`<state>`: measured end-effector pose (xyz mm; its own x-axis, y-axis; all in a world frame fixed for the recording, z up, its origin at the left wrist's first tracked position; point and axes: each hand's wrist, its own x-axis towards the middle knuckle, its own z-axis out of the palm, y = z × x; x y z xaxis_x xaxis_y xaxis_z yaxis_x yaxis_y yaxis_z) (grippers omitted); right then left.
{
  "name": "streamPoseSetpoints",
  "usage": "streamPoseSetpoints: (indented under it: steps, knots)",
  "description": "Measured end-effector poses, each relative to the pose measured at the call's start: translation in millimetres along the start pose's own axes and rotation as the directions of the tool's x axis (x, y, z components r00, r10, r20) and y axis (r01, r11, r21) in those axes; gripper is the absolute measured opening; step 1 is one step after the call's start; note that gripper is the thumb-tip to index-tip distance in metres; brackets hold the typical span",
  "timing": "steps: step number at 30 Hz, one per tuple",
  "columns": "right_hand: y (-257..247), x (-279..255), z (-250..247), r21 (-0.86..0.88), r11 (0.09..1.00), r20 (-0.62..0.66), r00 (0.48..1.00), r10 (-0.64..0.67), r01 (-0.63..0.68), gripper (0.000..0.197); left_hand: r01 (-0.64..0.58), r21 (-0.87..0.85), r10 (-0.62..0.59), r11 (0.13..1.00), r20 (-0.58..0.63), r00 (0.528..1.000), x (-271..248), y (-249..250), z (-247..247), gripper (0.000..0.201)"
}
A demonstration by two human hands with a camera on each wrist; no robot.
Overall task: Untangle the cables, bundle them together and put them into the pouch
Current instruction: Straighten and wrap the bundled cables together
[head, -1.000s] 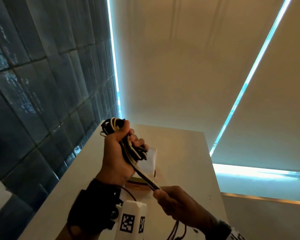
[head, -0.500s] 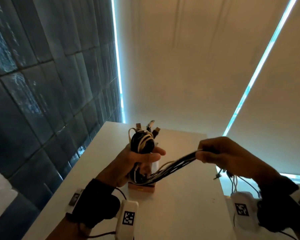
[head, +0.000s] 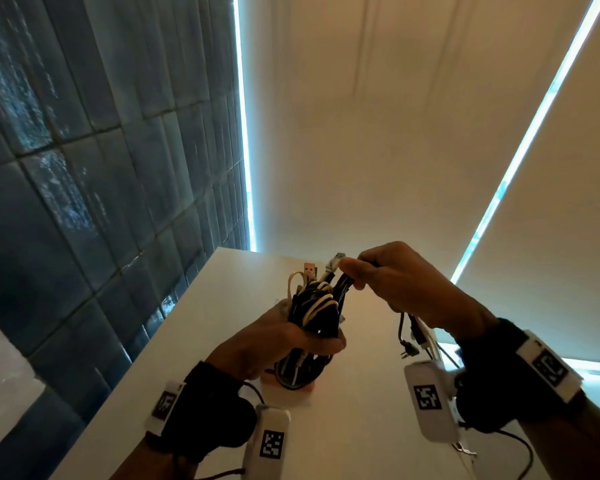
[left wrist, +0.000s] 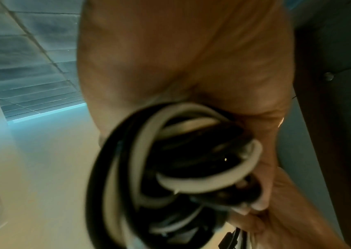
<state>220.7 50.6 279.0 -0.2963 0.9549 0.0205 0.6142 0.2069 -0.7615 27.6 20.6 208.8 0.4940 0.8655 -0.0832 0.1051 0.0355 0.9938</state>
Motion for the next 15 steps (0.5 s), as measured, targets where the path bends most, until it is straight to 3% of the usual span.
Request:
streamPoseSetpoints:
  steps: [3,6,9,11,15]
  knots:
    - [-1,4,4,-0.004,1.000,-0.003,1.000,-0.005,0.005,0.040,-0.008,-0.108,0.018,0.994,0.093,0.995,0,-8,3,0.032]
    - [2,7,5,-0.015,1.000,-0.011,1.000,0.005,-0.005,0.040,0.000,-0.322,0.063,0.947,0.185,0.981,0,-15,11,0.013]
    - [10,4,9,0.041,0.999,-0.003,1.000,0.010,-0.010,0.039,0.053,-0.441,0.034,0.896,0.188,0.982,2,-18,11,0.015]
    - [16,1,10,0.168,0.986,0.011,1.000,0.012,-0.013,0.041,0.041,-0.508,0.059,0.860,0.179,0.982,1,-17,8,0.020]
    - [36,-9,14,0.454,0.891,0.191,0.979,-0.067,-0.028,0.047,-0.036,-0.671,0.081,0.741,0.036,0.996,3,-19,-4,0.036]
